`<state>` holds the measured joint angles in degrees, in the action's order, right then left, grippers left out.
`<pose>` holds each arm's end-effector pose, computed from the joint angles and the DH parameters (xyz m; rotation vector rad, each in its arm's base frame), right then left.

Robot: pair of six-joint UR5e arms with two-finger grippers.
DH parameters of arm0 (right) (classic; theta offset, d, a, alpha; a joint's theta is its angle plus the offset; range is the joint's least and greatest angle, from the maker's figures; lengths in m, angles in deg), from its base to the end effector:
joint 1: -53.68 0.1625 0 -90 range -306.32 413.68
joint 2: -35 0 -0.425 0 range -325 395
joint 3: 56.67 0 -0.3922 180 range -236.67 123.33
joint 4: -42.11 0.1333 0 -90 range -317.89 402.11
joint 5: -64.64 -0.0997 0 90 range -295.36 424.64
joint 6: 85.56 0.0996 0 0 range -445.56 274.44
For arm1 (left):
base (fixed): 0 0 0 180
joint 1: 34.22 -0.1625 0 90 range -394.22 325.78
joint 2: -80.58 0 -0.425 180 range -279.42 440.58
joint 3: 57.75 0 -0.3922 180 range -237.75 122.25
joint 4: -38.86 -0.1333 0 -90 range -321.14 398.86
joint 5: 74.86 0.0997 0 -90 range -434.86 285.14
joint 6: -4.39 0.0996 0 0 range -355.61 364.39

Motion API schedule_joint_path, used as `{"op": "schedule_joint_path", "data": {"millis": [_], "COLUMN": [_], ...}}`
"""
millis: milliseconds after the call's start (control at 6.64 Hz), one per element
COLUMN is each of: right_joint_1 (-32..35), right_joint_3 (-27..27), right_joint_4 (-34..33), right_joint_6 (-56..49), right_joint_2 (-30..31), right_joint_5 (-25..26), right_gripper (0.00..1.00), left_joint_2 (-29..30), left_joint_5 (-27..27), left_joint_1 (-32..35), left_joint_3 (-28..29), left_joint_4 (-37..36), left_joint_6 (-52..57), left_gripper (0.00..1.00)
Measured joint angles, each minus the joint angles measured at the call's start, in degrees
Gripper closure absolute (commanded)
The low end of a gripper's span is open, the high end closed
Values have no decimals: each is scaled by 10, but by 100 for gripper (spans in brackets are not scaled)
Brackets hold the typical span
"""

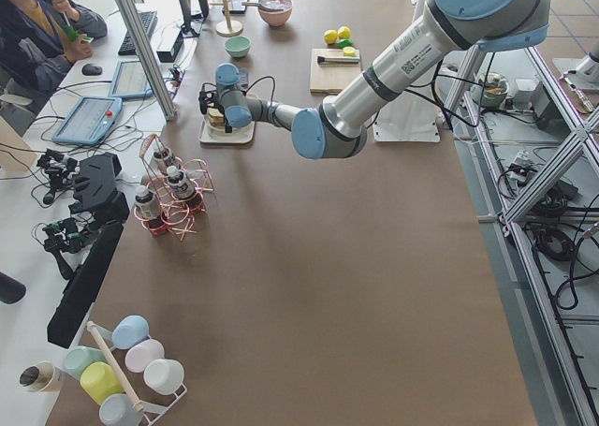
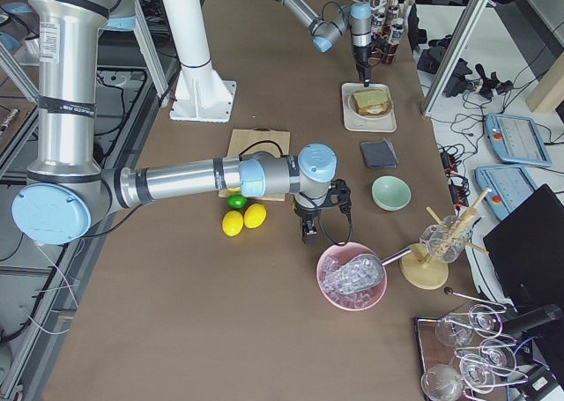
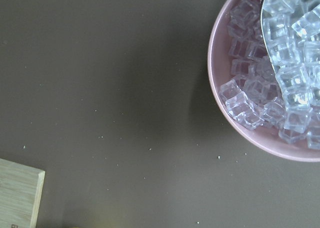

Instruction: Make sandwich and place on tray

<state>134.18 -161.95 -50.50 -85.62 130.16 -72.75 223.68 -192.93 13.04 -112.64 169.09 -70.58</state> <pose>-0.0160 -0.4592 0.5707 0.0552 -0.8348 -0.2112 0.5067 -0.6757 0.2581 0.1323 1.0828 -0.2571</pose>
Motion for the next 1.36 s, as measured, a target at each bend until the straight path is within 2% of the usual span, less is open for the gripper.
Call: {"op": "schedule_joint_path", "data": {"millis": [301, 452, 753, 904, 1054, 1355], "right_joint_1": [-8, -10, 9, 29, 45, 73], "right_joint_3": [8, 11, 14, 16, 19, 37], "right_joint_4": [-1, -1, -1, -1, -2, -2], "right_joint_6": [11, 16, 16, 13, 7, -41], "right_joint_2": [-25, -34, -40, -39, -35, -22], "right_joint_5": [12, 24, 34, 37, 42, 59], "right_gripper": [0, 0, 0, 0, 0, 0], "left_joint_2": [-114, -169, -244, -283, -330, -418], "left_joint_5": [-1, -2, -7, -26, -59, -105], "left_joint_1": [18, 34, 85, 130, 182, 278], "left_joint_3": [-254, -362, -519, -566, -588, -595], "left_joint_4": [-217, -306, -474, -529, -556, -569], "left_joint_6": [93, 164, 318, 410, 509, 683], "left_gripper": [3, 3, 3, 3, 3, 3]}}
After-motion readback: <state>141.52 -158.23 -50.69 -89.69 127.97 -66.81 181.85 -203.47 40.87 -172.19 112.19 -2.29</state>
